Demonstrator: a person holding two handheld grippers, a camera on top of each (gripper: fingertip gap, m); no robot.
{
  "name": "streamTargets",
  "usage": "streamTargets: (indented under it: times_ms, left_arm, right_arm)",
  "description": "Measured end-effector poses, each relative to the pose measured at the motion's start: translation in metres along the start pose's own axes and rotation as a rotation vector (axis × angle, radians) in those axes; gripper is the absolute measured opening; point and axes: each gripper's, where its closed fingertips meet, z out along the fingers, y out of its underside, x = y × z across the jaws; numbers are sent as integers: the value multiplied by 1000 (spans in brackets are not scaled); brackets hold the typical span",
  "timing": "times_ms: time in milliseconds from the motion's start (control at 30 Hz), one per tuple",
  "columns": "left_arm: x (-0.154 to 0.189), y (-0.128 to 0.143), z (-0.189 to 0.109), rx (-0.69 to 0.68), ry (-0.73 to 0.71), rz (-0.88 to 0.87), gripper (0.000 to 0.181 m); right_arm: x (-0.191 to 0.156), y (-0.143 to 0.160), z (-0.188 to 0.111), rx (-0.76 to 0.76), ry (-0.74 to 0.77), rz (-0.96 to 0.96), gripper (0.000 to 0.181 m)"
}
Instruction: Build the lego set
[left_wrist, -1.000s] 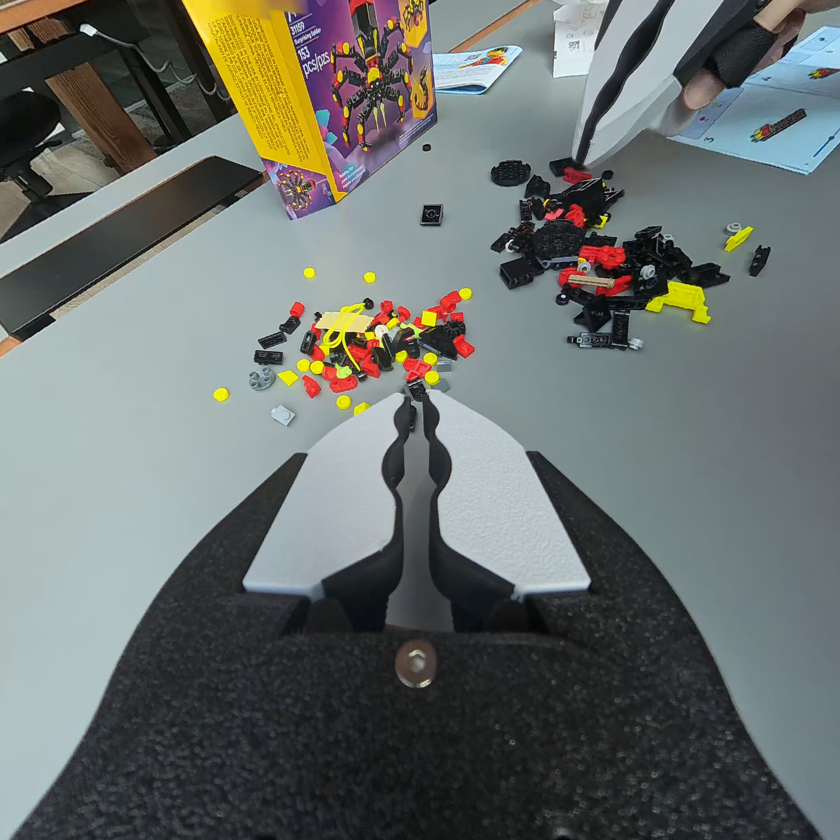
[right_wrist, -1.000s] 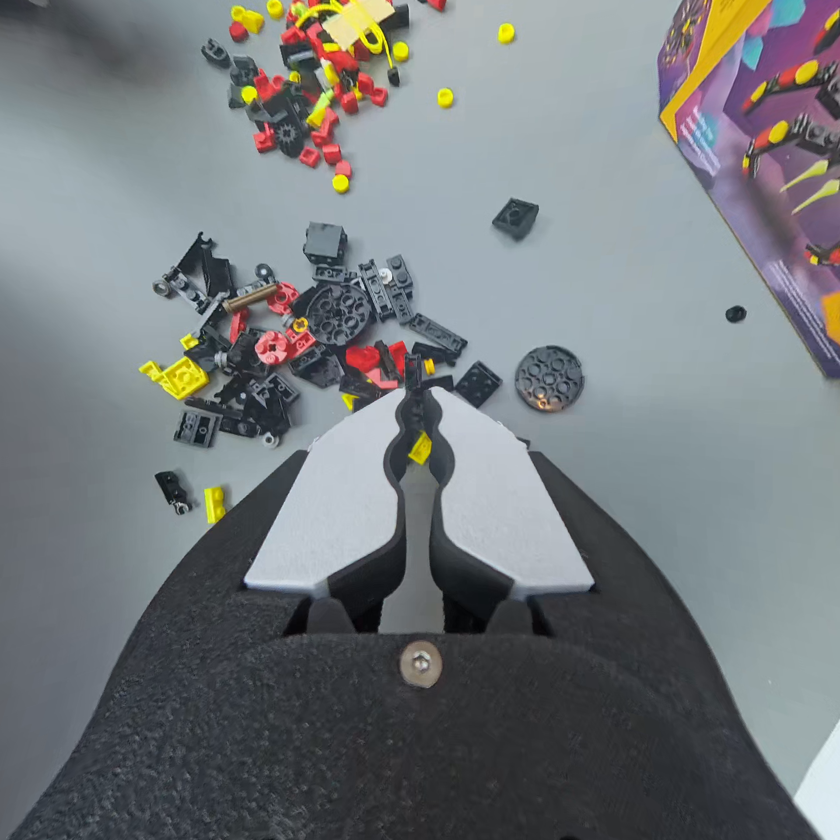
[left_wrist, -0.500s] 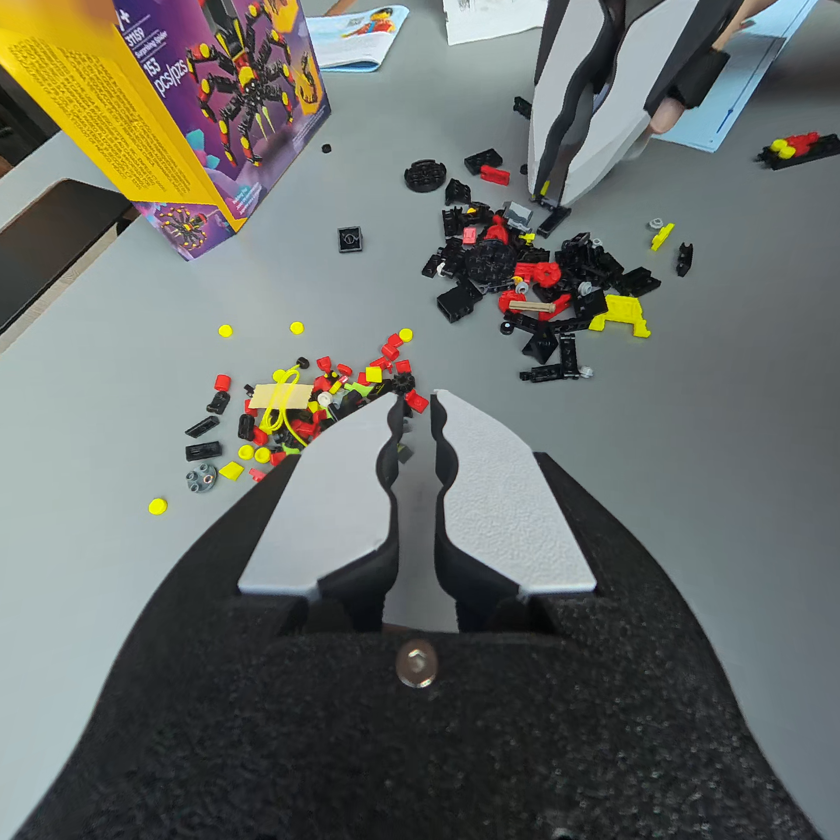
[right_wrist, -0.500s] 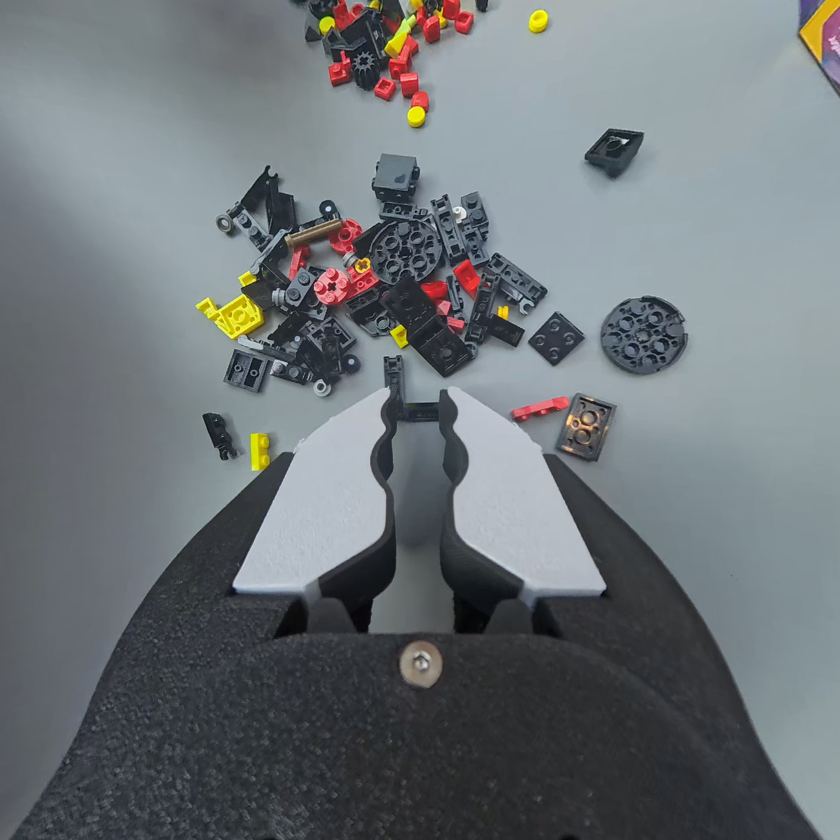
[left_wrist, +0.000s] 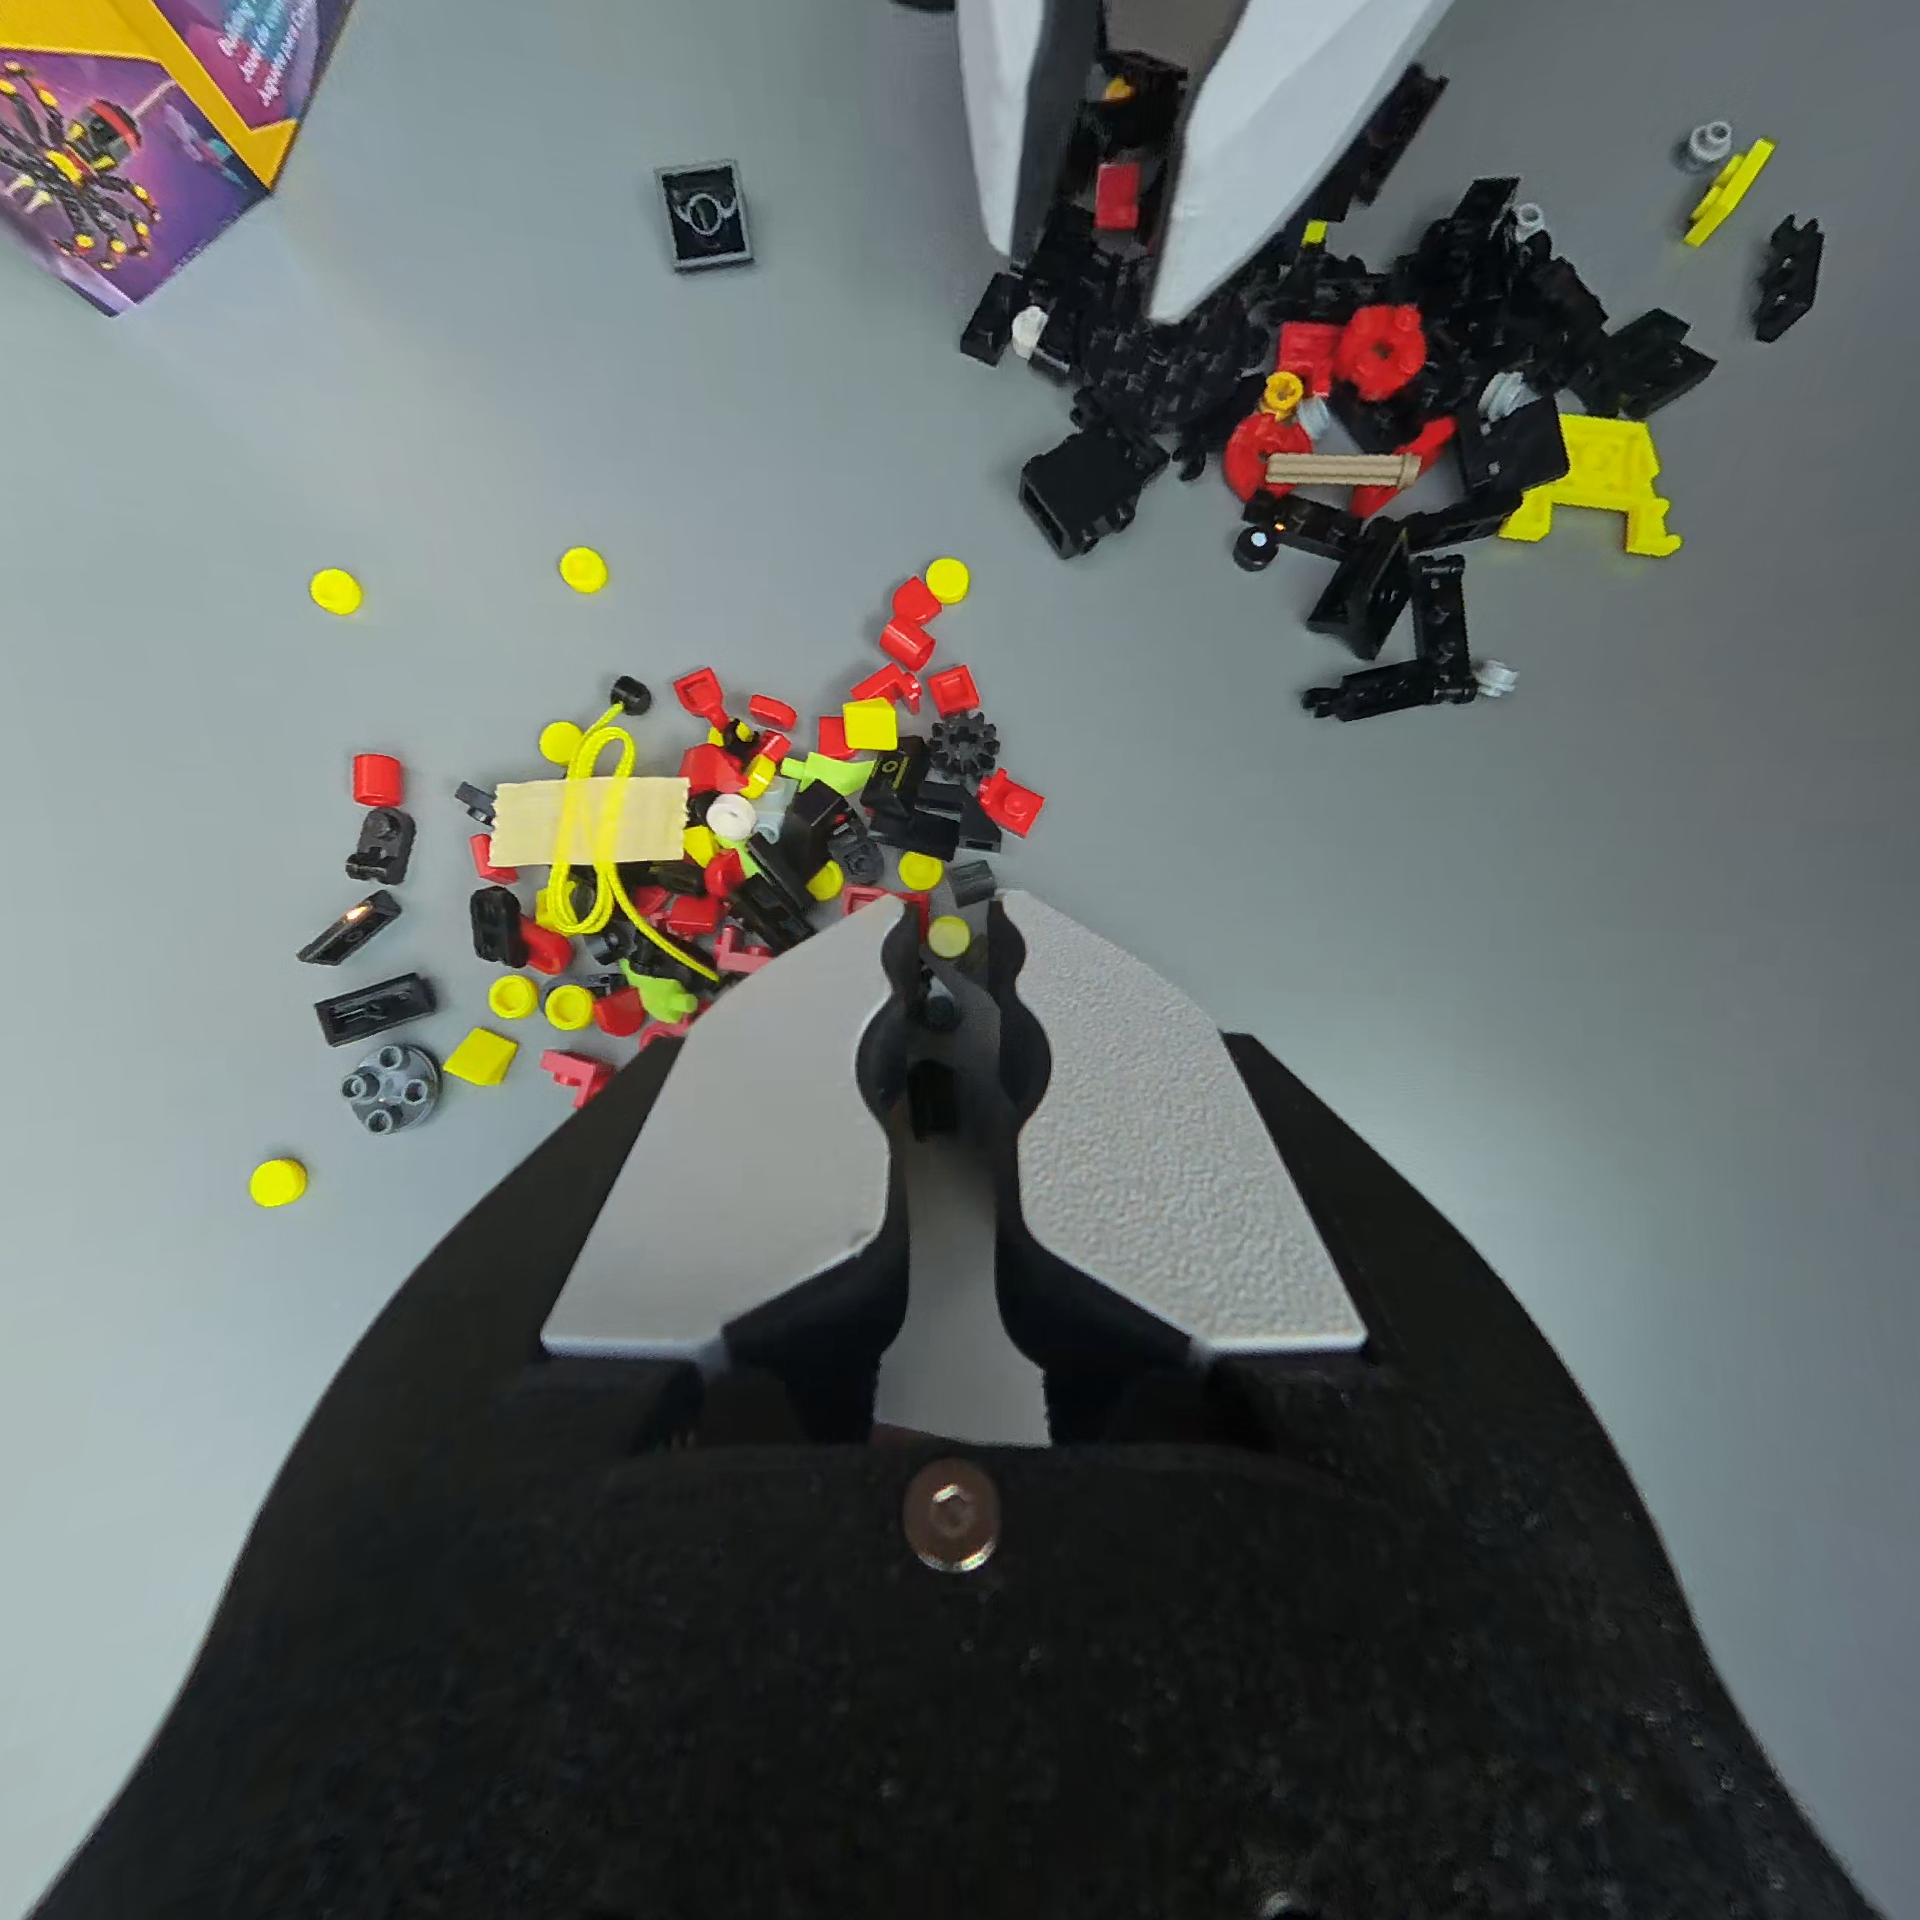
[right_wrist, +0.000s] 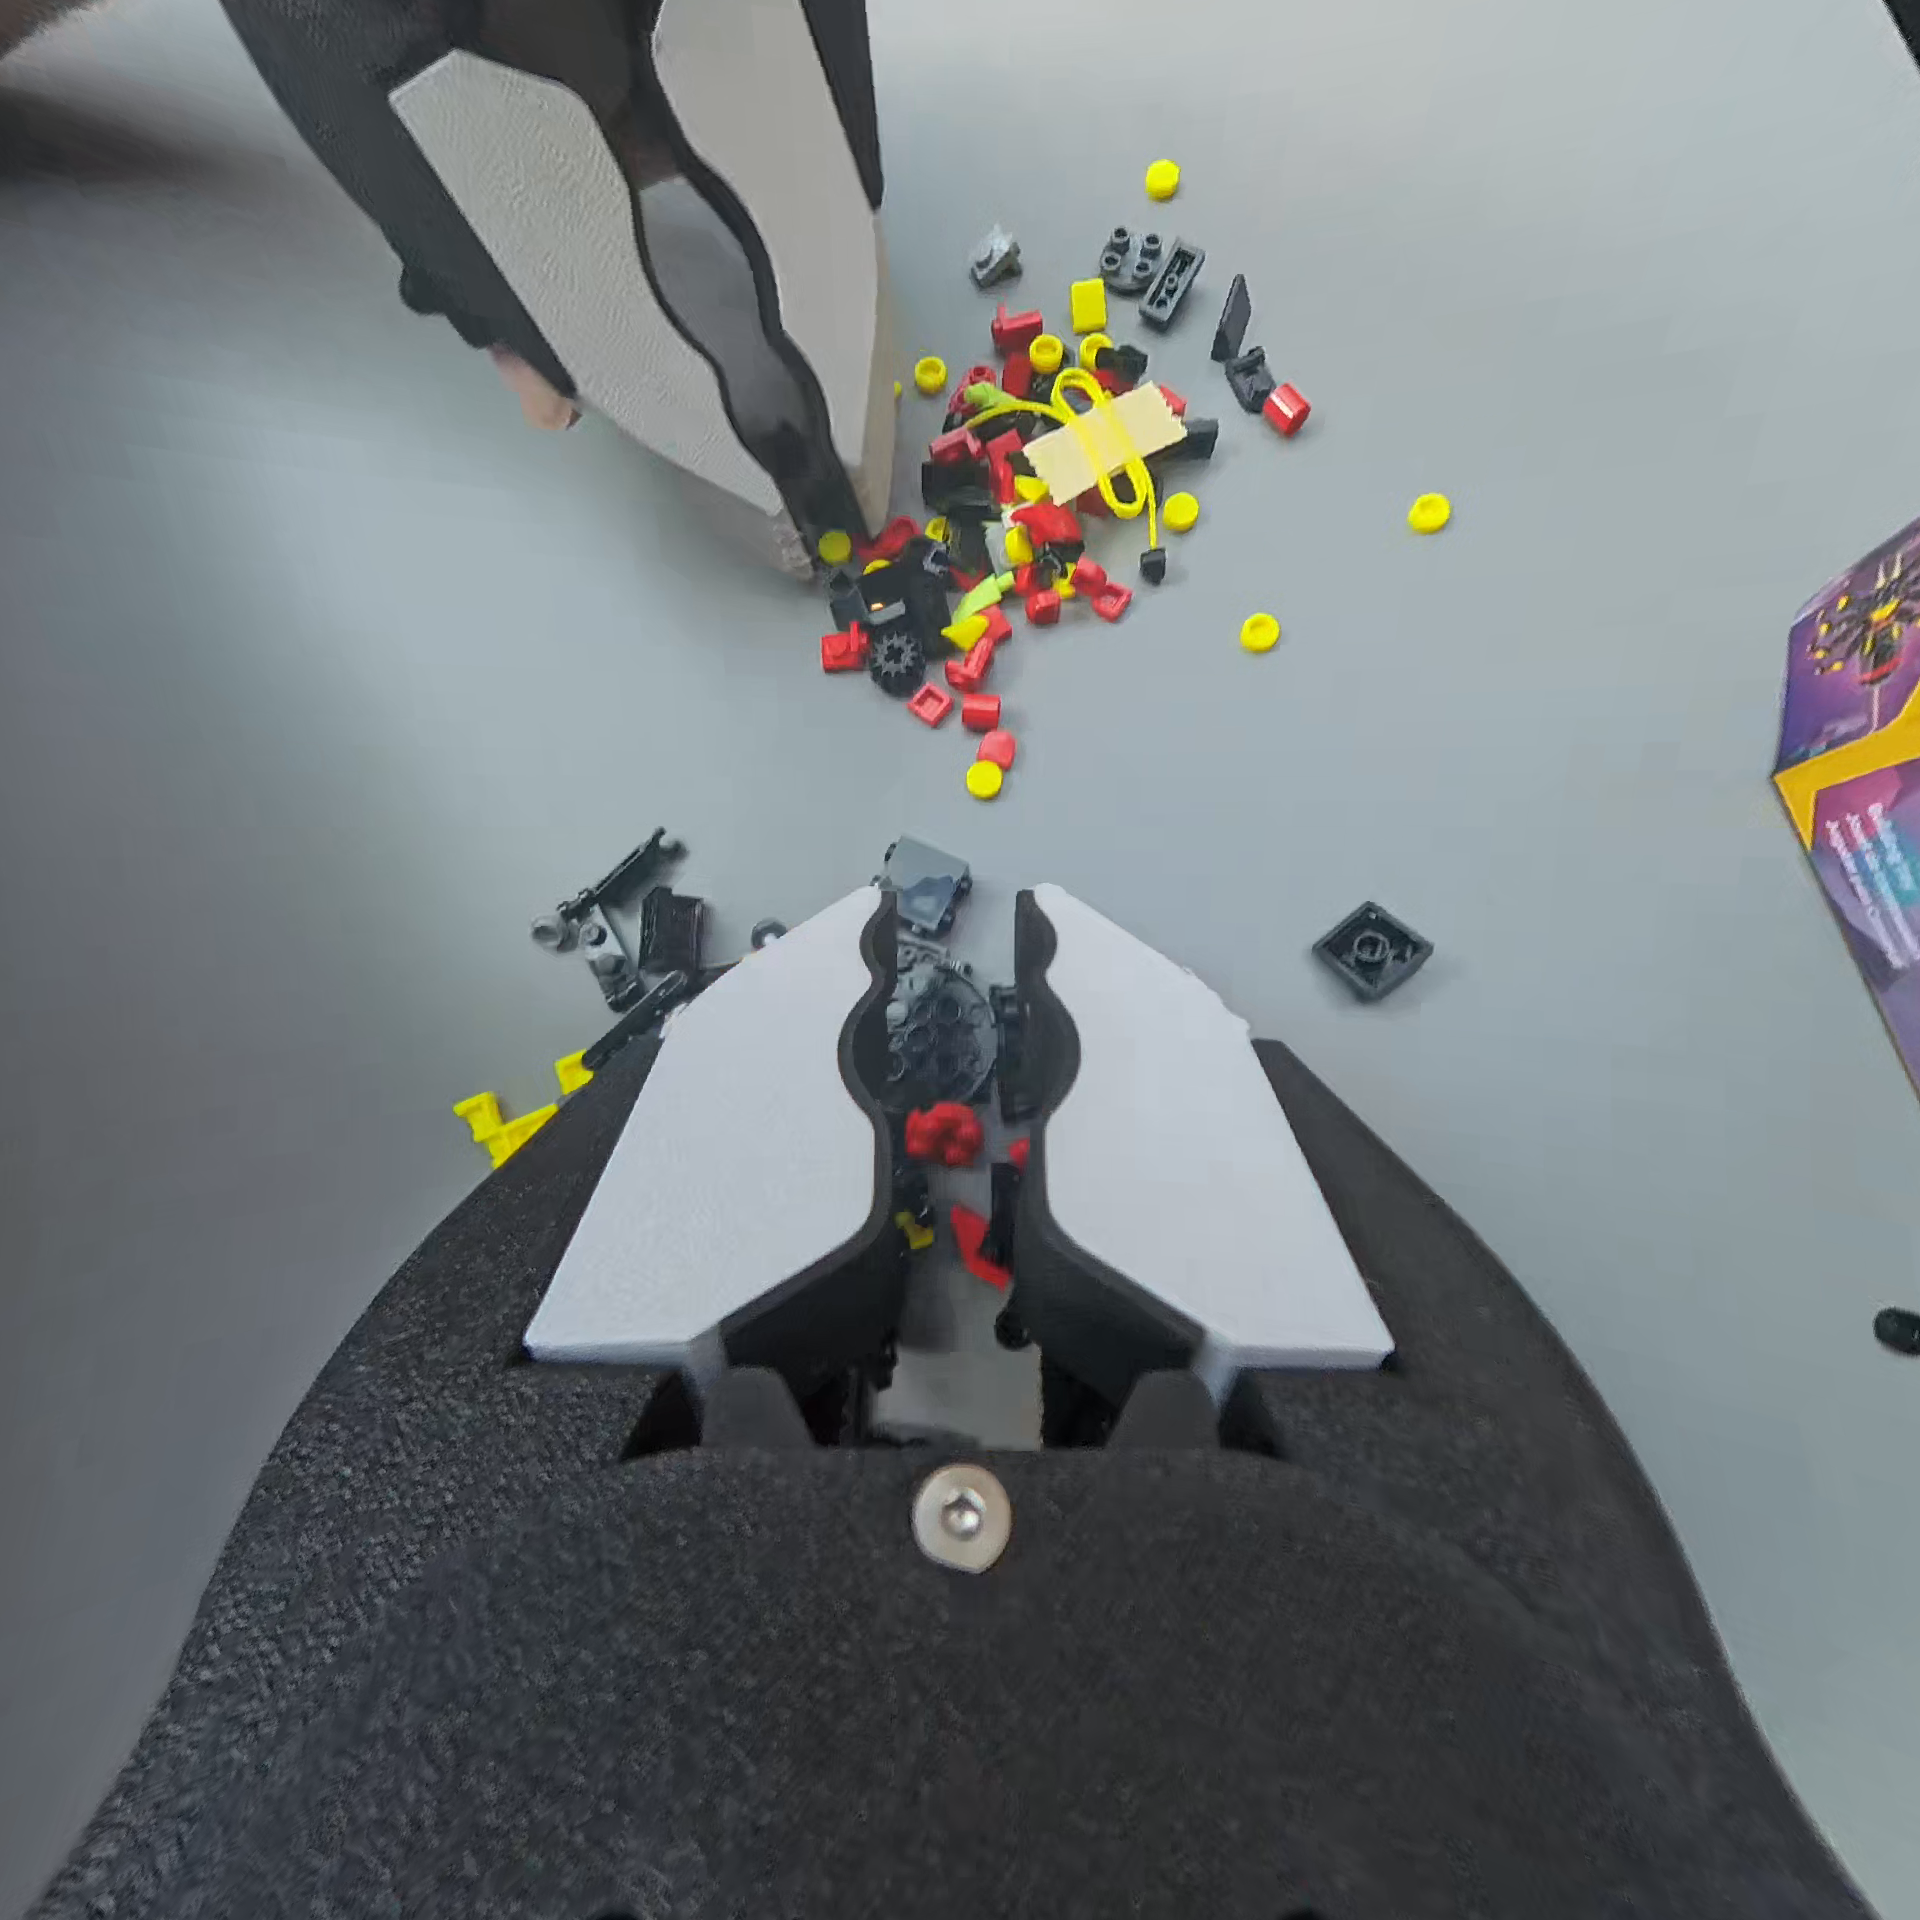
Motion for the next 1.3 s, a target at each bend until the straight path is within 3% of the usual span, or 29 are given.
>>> streamTargets:
  times_ms: [133,267,433,633,1000,1300]
  left_arm:
    - [8,-3,-3,22,62,-4,12]
    - [-32,-13,-11,93,-73,-30,11]
    - [-63,-7,-12,72,-70,-58,9]
    - [-68,-6,4,30,-8,-19,8]
    - [-87,-48,10,82,41,34,7]
    - [-123,-10,-35,53,-101,-33,6]
  right_arm:
    - [12,-26,37,-14,-29,-47,21]
    - [15,-39,68,-38,-67,-79,20]
    - [24,-55,71,-9,-70,-71,19]
    - [39,-55,81,-48,-94,-33,17]
    - [66,-43,48,-17,-25,37,18]
    - [72,-30,36,-44,3,59,18]
